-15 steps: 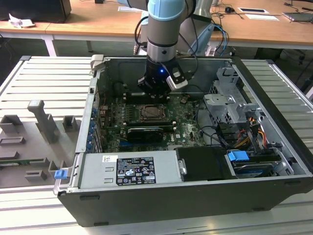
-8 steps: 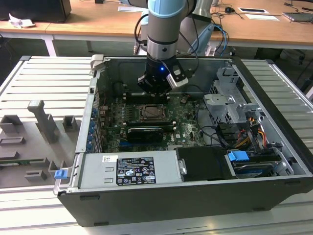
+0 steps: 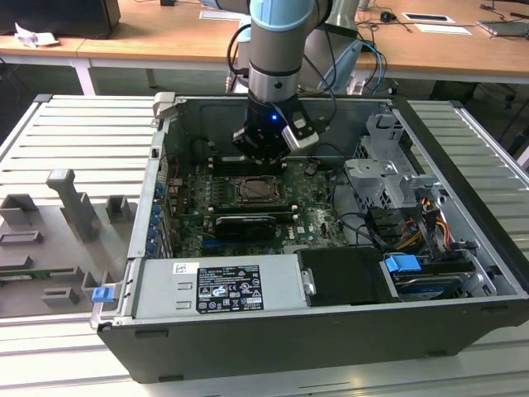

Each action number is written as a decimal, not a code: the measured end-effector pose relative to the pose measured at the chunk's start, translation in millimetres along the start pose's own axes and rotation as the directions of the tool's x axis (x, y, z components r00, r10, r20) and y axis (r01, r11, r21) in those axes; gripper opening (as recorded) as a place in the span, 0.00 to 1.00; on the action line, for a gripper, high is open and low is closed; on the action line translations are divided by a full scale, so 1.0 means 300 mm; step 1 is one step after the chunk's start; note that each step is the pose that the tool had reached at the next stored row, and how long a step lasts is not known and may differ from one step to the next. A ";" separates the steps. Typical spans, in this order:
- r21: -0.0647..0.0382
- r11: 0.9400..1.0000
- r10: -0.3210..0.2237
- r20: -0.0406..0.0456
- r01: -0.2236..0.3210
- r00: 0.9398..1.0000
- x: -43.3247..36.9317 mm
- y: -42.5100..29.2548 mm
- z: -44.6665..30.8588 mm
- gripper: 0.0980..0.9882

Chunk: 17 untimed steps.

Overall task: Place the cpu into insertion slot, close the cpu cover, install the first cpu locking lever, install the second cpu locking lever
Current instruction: 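Install the second cpu locking lever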

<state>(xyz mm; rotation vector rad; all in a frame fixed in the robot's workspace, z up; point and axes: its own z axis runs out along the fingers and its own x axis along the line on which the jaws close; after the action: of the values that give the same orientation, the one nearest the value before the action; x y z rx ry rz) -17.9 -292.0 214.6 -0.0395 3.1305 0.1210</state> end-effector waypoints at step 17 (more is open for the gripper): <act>0.000 1.000 0.000 0.000 0.000 1.000 0.002 -0.015 -0.055 0.01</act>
<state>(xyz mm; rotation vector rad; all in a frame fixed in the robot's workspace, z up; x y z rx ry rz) -18.4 -297.9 230.6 -0.0395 3.1304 0.1211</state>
